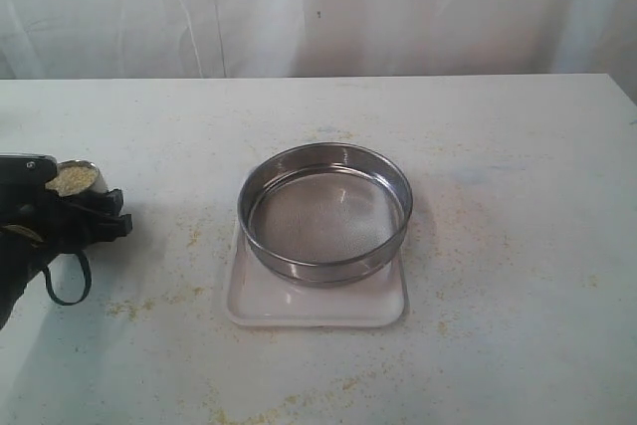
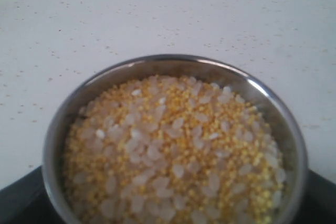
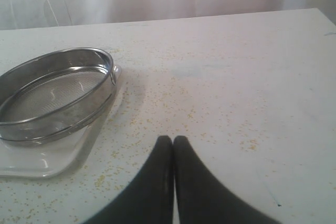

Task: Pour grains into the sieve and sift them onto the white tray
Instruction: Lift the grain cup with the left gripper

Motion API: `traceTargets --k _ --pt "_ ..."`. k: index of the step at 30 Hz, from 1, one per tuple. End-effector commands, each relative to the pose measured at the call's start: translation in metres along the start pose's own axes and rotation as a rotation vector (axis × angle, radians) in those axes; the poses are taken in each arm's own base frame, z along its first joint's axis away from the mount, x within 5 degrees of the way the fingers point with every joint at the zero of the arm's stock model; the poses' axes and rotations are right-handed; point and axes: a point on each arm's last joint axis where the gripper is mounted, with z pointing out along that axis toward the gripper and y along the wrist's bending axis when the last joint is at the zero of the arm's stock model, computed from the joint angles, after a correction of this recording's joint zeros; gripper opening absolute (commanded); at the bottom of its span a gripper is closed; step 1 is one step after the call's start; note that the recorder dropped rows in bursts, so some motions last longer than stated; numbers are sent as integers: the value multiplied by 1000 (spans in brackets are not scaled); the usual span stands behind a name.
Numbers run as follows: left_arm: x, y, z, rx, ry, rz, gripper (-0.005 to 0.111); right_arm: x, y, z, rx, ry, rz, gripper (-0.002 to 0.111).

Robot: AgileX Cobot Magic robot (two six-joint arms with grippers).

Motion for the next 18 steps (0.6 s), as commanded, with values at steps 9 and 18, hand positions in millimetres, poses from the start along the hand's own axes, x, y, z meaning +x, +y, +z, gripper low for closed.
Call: traceTargets --k 9,18 --pt "2 -16 -1 179 7 118 0 1 0 0 3 -6 7 0" --pt "-1 -36 0 273 -7 205 0 1 0 0 3 -6 7 0"
